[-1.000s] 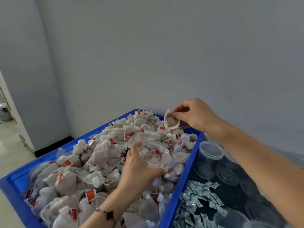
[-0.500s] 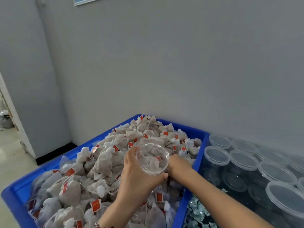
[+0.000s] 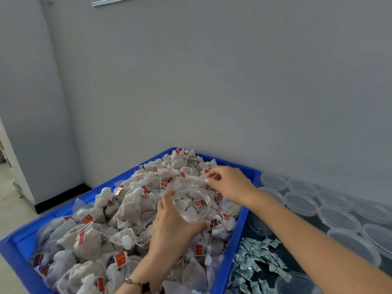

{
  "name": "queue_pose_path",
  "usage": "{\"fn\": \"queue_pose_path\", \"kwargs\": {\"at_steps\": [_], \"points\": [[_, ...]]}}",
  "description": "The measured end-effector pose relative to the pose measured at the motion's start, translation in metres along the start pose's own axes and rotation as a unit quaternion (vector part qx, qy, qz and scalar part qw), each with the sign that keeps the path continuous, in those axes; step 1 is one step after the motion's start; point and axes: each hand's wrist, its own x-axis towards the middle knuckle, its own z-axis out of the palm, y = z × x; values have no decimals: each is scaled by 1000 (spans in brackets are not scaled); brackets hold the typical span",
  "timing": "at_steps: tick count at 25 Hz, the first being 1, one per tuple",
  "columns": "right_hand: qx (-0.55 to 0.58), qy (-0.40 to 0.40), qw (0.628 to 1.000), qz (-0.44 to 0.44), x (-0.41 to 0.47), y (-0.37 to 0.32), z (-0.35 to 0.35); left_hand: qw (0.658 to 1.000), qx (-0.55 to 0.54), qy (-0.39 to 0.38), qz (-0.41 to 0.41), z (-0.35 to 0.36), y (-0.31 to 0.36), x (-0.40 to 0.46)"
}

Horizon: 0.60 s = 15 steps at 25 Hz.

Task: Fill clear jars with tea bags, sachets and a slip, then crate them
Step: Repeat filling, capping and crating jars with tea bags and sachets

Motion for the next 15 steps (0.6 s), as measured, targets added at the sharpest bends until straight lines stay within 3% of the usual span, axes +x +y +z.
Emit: {"fn": "queue_pose_path", "kwargs": {"at_steps": [2, 4, 5, 8, 11, 15], "points": [[-138, -88, 985, 49, 5, 22, 23, 1000, -17, 12, -10, 0, 0, 1], [-226, -205, 946, 106, 8, 39, 48, 999, -28, 21, -15, -2, 0, 2], [-260, -219, 933, 120, 8, 42, 56, 999, -26, 23, -12, -2, 0, 2], [-284, -156, 940, 104, 11, 44, 59, 1000, -10, 21, -6, -1, -2, 3], [-193, -74, 973, 98, 9, 43, 33, 1000, -2, 8, -3, 2, -6, 4], [-44, 18, 991, 124, -17, 32, -24, 1000, 9, -1, -15, 0, -5, 1]]}}
